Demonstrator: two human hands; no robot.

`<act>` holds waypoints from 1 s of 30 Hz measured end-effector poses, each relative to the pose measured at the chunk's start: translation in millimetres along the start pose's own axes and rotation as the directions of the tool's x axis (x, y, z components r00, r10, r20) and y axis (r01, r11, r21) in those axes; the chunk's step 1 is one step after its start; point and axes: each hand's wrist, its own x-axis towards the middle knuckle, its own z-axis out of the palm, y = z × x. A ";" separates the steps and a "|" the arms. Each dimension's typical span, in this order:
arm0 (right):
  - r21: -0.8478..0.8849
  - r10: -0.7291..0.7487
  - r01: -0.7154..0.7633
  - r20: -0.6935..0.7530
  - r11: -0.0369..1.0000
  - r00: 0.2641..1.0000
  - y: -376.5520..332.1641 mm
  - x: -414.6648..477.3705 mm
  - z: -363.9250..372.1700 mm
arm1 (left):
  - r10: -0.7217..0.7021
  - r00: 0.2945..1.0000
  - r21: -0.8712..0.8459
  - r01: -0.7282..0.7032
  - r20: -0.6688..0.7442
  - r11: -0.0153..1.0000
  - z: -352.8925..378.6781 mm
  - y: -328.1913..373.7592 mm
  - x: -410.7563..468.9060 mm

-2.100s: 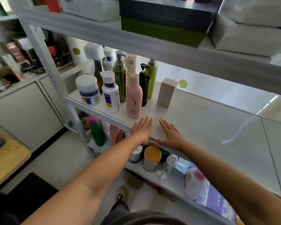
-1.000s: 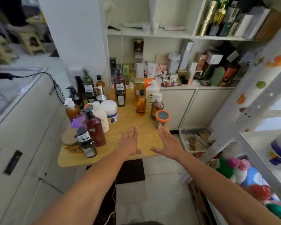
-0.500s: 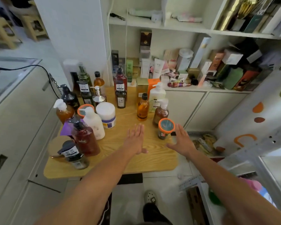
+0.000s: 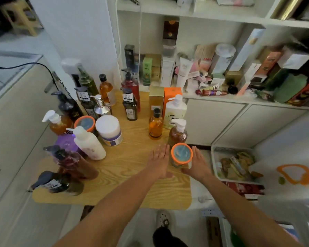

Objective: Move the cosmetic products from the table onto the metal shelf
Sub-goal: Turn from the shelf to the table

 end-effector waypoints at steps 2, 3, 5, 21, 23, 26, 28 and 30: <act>0.032 -0.015 0.015 -0.006 0.999 1.000 0.1 2.7 2.8 | 0.001 1.000 -0.016 -0.001 -0.004 1.000 2.3 2.5 2.3; 0.061 -0.018 0.019 -0.015 0.998 1.000 0.6 3.6 4.4 | -0.004 1.000 -0.025 0.004 -0.002 1.000 3.2 3.8 3.4; 0.122 -0.036 0.042 -0.049 0.992 0.998 0.1 1.3 4.3 | -0.023 1.000 -0.063 0.023 -0.004 0.998 5.2 4.9 4.2; 0.635 0.194 -0.096 -0.087 0.767 0.977 -37.5 -68.4 52.9 | 0.081 0.997 -0.121 -0.082 -0.011 0.989 28.7 -17.0 -67.2; 0.683 0.216 -0.074 -0.125 0.727 0.968 -41.4 -83.2 59.6 | 0.114 0.993 -0.119 -0.117 -0.031 0.986 28.2 -15.8 -78.4; 0.743 0.262 -0.047 -0.176 0.668 0.949 -47.2 -111.9 60.1 | 0.172 0.983 -0.113 -0.179 -0.065 0.977 27.3 -6.6 -95.4; 0.779 0.291 -0.031 -0.197 0.627 0.936 -46.8 -132.9 58.1 | 0.223 0.972 -0.095 -0.230 -0.081 0.969 28.3 3.2 -107.2; 0.795 0.327 -0.016 -0.231 0.606 0.916 -41.8 -154.7 55.4 | 0.281 0.955 -0.073 -0.289 -0.097 0.955 30.3 15.9 -118.2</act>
